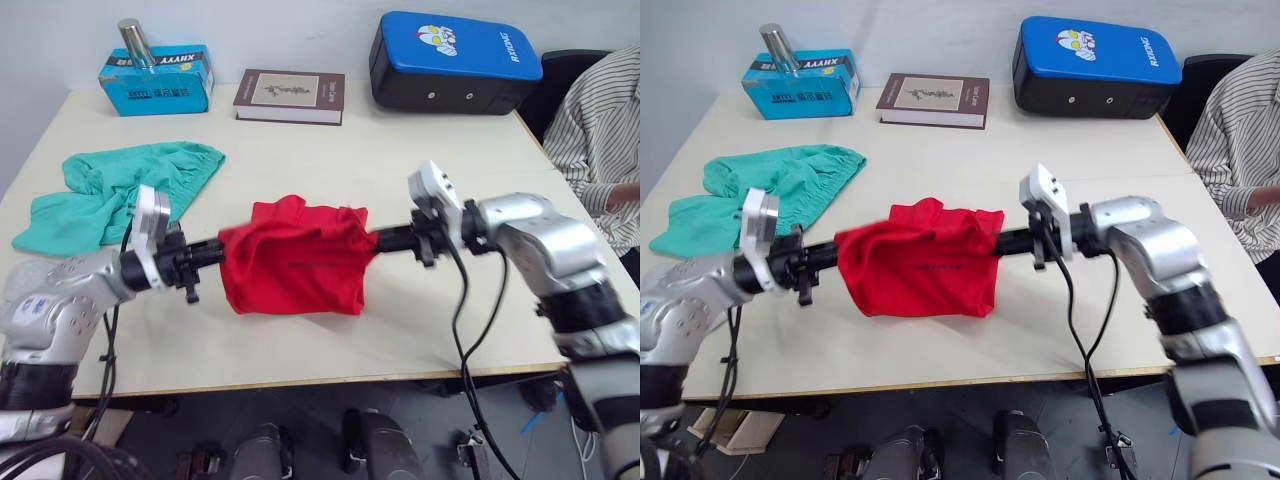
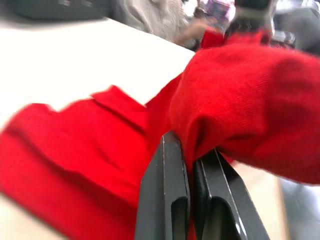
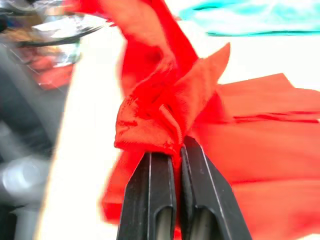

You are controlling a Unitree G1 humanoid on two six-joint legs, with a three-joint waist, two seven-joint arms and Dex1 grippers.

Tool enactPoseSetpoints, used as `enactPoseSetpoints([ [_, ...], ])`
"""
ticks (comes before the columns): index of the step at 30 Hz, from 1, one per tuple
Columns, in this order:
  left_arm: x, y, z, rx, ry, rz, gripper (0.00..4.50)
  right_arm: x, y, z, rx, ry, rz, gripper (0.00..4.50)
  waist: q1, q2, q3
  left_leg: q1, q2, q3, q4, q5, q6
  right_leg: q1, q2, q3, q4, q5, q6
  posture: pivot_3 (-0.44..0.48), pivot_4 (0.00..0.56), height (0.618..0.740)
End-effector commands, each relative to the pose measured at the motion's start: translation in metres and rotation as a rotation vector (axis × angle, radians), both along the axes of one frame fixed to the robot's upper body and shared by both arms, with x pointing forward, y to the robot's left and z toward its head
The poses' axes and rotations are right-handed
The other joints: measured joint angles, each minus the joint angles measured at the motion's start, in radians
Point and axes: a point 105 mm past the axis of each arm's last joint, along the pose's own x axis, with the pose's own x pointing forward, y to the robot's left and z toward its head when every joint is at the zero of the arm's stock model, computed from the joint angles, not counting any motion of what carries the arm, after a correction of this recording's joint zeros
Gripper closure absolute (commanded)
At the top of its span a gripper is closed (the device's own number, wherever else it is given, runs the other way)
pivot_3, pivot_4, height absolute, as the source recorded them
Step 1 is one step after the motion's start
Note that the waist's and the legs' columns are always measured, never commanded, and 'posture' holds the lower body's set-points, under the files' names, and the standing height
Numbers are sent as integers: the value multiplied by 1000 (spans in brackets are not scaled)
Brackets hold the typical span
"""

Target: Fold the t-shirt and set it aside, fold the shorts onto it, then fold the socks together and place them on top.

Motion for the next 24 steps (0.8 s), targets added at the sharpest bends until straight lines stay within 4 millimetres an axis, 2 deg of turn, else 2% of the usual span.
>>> enactPoseSetpoints([
  [1, 34, 13, -2, -10, 33, 111, 4479, 48, -10, 4, 5, -55, -215, 4500, -1, 0, 0, -1, 0, 4, 0, 0, 0, -3, 1, -1, 3, 0, 0, 0, 150, 740],
  [3, 51, 12, -6, -12, 55, 144, 4479, 61, -6, -2, -35, -85, -251, 4500, -2, 0, 0, -7, 0, 6, 2, 1, 1, -11, 2, -1, 9, 0, 1, 0, 150, 740],
  [6, 66, 7, -18, 28, 80, 144, 4479, 76, -4, -9, -39, -74, -339, 4500, -6, 0, 0, -10, -1, 10, 2, 1, 1, -12, 2, -1, 7, 0, 3, 0, 150, 740],
  [10, 85, 4, -31, 76, 84, 192, 4479, 82, -4, -22, -89, -84, -378, 4500, -11, 0, 0, -11, -1, 11, 2, 1, 1, -12, 2, -2, 7, 0, 3, 0, 150, 740],
  [16, 101, 4, -30, 30, 66, 258, 4479, 86, -6, -20, -82, -120, -406, 4500, -27, 0, 0, -11, 0, 10, 7, 1, 1, -12, 1, -1, 13, 0, 4, 0, 150, 740],
  [20, 108, 8, -29, 16, 75, 305, 4479, 89, -9, -9, -33, -128, -435, 4500, -35, 0, 0, -10, 0, 9, 10, 1, 1, -12, 1, 0, 17, 0, 4, 0, 150, 740],
  [24, 113, 17, -31, 31, 71, 372, 4479, 92, -5, -15, -51, -134, -456, 4500, -49, 0, 0, -10, 1, 7, 10, 1, 1, -12, 1, 7, 17, 0, 4, 0, 150, 740],
])
